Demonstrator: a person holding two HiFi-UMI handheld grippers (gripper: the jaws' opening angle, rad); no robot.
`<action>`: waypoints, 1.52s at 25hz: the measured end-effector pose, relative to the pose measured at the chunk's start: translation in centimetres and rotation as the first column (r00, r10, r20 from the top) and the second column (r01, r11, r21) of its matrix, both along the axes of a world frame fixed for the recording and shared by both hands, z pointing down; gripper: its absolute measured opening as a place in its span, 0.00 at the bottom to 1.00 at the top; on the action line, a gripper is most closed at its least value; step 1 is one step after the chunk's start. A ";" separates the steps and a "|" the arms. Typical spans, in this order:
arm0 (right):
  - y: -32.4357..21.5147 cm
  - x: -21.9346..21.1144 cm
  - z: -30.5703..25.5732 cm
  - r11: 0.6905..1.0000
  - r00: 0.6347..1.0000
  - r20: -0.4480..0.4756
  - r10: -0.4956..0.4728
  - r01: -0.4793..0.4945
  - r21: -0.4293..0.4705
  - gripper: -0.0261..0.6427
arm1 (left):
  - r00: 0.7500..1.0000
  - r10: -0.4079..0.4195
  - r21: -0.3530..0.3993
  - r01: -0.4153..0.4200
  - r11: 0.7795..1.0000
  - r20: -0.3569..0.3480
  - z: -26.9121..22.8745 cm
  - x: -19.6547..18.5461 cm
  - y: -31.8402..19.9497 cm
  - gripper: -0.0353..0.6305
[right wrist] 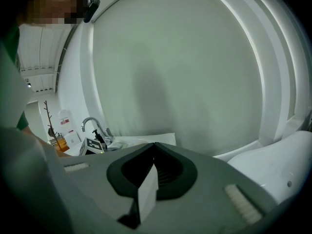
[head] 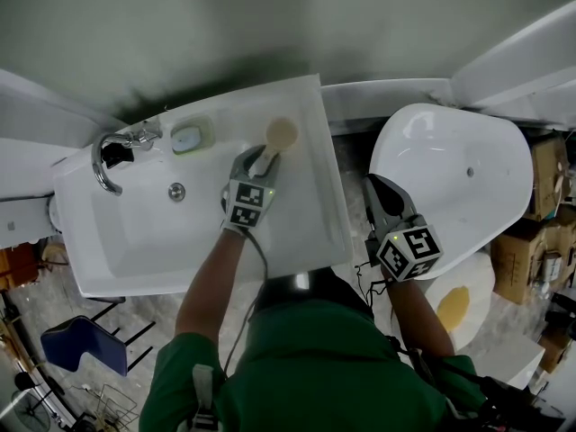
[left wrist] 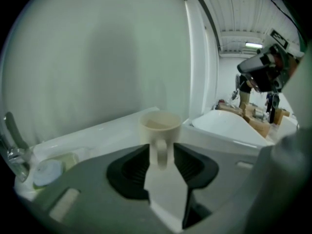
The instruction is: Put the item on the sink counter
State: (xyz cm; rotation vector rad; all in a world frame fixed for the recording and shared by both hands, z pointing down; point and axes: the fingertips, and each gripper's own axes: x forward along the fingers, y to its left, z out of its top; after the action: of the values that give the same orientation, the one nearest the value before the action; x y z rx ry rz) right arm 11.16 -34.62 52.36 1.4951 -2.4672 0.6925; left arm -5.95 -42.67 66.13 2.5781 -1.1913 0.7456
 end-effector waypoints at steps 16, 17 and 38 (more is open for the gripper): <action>1.0 -0.4 -4.0 0.996 0.999 0.018 -0.034 0.032 0.087 0.03 | 0.970 -0.237 0.050 0.239 0.970 -0.045 -8.0 -5.9 3.9 0.30; 1.0 -0.5 -4.4 0.995 0.999 0.021 -0.035 0.033 0.094 0.03 | 0.964 -0.260 0.064 0.264 0.962 -0.057 -9.1 -6.4 4.0 0.27; 4.0 -0.5 -18.3 0.884 0.994 -0.106 0.019 0.033 0.466 0.03 | 0.929 -0.255 0.357 0.342 0.869 -0.269 -30.3 -6.3 10.9 0.16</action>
State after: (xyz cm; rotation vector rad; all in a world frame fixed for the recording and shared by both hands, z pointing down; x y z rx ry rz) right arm 10.67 -30.64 34.11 1.6149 -2.6730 -0.0040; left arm -12.28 -31.80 35.81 2.5843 -1.7672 0.1610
